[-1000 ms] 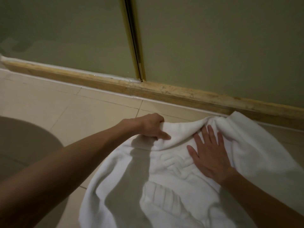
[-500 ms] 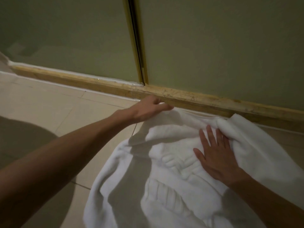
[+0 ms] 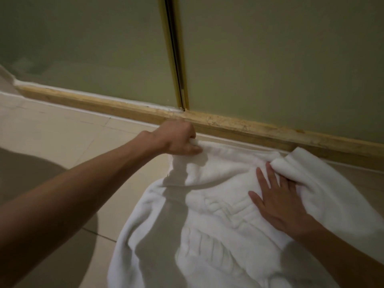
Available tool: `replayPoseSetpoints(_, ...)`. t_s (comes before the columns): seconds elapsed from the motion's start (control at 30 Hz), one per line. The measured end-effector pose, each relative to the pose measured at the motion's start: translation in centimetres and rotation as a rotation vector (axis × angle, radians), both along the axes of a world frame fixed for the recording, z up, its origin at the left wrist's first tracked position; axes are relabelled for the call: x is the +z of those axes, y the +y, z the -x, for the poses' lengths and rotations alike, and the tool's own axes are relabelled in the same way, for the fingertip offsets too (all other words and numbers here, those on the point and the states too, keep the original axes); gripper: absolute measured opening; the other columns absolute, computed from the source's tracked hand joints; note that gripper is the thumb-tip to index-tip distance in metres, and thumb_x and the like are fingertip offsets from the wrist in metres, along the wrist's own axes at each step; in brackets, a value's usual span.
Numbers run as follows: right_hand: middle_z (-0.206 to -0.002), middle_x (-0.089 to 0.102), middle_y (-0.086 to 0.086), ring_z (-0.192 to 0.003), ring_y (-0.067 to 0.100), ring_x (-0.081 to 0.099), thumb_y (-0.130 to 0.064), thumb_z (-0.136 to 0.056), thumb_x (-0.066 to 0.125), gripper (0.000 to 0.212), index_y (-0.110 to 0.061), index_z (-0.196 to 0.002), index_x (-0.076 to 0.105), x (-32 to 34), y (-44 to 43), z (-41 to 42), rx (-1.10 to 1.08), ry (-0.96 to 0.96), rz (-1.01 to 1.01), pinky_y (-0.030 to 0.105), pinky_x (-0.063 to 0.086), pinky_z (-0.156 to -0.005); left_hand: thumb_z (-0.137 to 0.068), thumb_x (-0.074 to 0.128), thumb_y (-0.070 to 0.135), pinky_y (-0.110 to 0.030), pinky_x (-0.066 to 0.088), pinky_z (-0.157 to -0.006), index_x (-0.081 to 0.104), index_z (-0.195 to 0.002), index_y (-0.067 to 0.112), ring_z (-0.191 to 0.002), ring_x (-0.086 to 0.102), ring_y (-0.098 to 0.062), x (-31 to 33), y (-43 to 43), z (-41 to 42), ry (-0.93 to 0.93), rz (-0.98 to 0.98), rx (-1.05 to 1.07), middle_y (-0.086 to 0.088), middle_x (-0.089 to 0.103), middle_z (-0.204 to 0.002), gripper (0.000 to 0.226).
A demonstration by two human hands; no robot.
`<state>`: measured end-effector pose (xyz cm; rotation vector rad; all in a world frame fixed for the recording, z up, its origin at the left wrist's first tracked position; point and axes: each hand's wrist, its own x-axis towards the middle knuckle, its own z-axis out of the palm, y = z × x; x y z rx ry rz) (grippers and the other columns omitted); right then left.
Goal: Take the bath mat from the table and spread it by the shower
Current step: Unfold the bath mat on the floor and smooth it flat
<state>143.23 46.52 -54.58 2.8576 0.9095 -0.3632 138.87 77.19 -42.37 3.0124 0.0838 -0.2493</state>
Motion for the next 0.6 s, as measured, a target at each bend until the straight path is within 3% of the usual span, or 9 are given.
replayPoseSetpoints(0.13,-0.16,0.001,0.007,-0.142,0.034,0.015,-0.068,-0.082,-0.005,0.082,-0.024,-0.151,0.001,0.4,0.0,0.1,-0.004,-0.007,0.015,0.051,0.014,-0.113,-0.08,0.072,0.044,-0.023,0.047,-0.055,0.07,-0.071,0.019,-0.064,0.063,-0.013,-0.5,1.4,1.6,0.263,0.423,0.175,0.005,0.067,-0.068,0.027)
replayPoseSetpoints(0.27,-0.158,0.002,0.013,-0.141,0.036,0.015,-0.055,-0.093,0.026,0.071,-0.019,-0.15,0.006,2.2,2.1,0.7,-0.08,0.059,-0.009,0.049,0.016,-0.115,-0.08,0.074,0.025,-0.015,0.043,-0.051,0.065,-0.07,0.023,-0.062,0.06,-0.004,-0.6,1.1,2.5,0.206,0.529,0.119,0.01,0.065,-0.068,0.014)
replayPoseSetpoints(0.37,-0.156,0.017,0.013,-0.138,0.03,0.028,-0.04,-0.096,0.038,0.06,-0.016,-0.147,0.019,4.8,5.3,2.1,-0.035,0.124,-0.244,0.04,0.03,-0.109,-0.08,0.076,0.025,-0.012,0.038,-0.048,0.056,-0.067,0.027,-0.056,0.056,0.003,-0.4,-0.4,2.2,0.085,0.557,0.046,0.013,0.061,-0.067,0.024)
replayPoseSetpoints(0.47,-0.146,0.036,0.007,-0.118,0.027,0.051,-0.026,-0.093,0.047,0.049,-0.018,-0.139,0.034,7.6,8.7,3.7,0.072,0.114,-0.588,0.036,0.045,-0.091,-0.081,0.075,0.024,-0.012,0.039,-0.05,0.055,-0.072,0.028,-0.061,0.056,0.0,-0.5,-2.0,2.0,-0.027,0.527,-0.026,0.011,0.061,-0.073,0.023)
replayPoseSetpoints(0.6,-0.143,0.037,0.001,-0.117,0.021,0.05,-0.016,-0.091,0.051,0.055,-0.019,-0.142,0.032,9.1,11.2,3.8,0.107,0.27,-0.801,0.038,0.045,-0.093,-0.081,0.075,0.024,-0.026,0.044,-0.06,0.06,-0.081,0.023,-0.071,0.06,-0.011,-0.3,-3.0,2.4,-0.135,0.546,-0.07,0.005,0.066,-0.079,0.014)
